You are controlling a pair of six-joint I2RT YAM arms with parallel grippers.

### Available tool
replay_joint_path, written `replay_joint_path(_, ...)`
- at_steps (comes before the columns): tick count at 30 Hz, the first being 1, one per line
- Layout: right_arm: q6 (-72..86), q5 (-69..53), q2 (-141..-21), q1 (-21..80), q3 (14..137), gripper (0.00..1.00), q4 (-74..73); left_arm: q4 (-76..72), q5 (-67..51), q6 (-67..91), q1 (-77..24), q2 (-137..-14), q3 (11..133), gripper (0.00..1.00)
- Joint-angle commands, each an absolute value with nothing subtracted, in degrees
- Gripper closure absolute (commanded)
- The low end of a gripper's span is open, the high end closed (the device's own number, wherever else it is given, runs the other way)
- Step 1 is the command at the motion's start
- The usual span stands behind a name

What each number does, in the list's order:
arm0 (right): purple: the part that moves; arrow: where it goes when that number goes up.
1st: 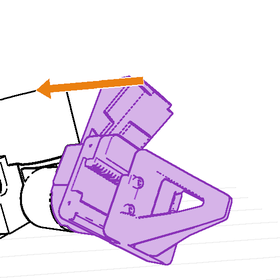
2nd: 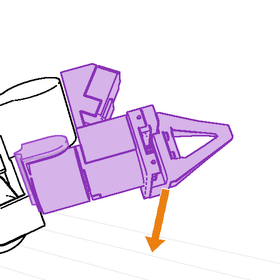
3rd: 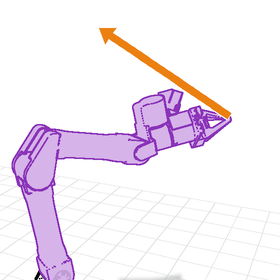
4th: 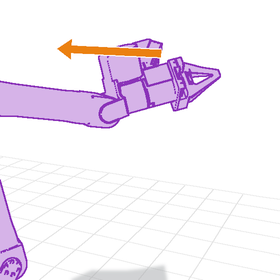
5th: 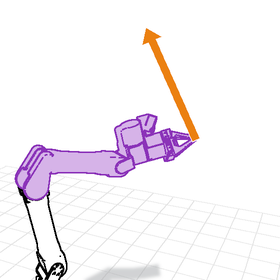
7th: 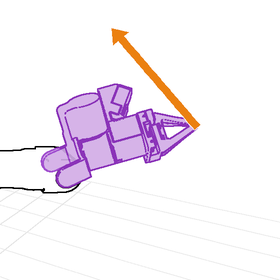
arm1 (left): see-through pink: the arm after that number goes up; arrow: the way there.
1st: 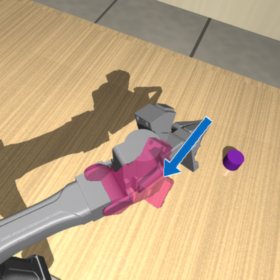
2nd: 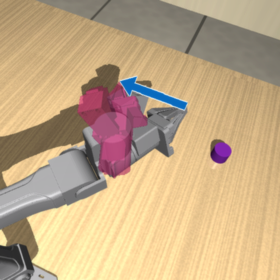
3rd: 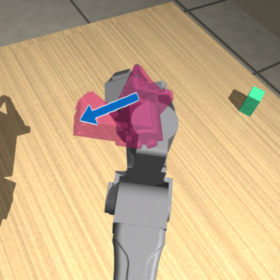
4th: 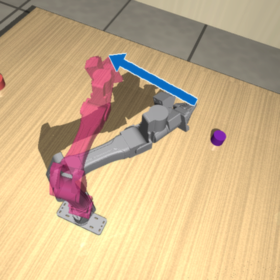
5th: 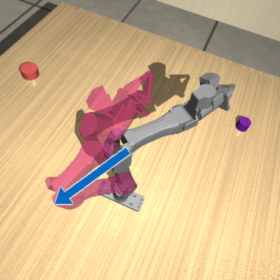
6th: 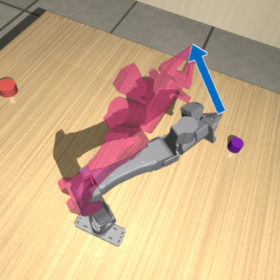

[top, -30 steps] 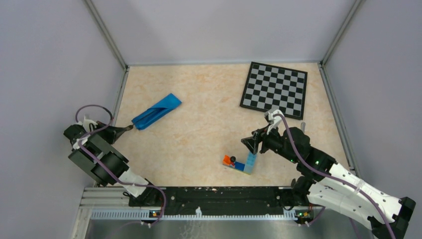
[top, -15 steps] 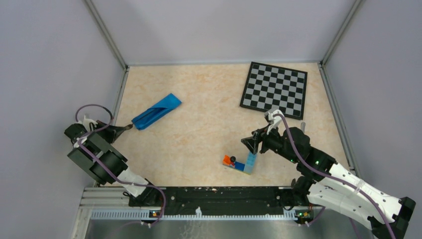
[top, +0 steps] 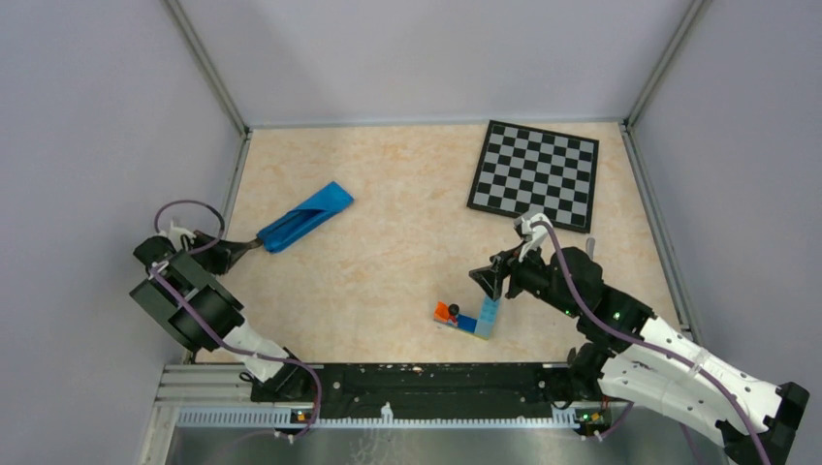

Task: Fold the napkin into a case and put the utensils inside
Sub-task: Insert the fork into the folded napkin.

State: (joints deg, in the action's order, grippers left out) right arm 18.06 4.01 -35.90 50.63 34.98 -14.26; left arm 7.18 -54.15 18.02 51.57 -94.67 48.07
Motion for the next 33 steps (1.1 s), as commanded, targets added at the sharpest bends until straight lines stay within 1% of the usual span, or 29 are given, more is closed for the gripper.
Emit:
replay_joint_path(1, 17.6, 3.9, -36.2, 51.2, 37.8, 0.39, -12.4, 2.2, -55.0, 22.2, 48.6, -96.4, 47.9, 1.00)
replay_joint_path(21, 17.6, 4.3, -36.4, 51.2, 37.8, 0.39, -12.8, -7.6, -51.9, 31.4, 41.7, -102.5, 50.3, 1.00)
replay_joint_path(26, 17.6, 4.1, -36.5, 51.1, 37.8, 0.39, -12.8, -7.6, -51.8, 32.4, 40.7, -104.5, 52.0, 1.00)
replay_joint_path(33, 17.6, 4.0, -36.6, 51.0, 37.6, 0.39, -12.9, -9.8, -54.3, 34.8, 40.3, -106.1, 53.2, 1.00)
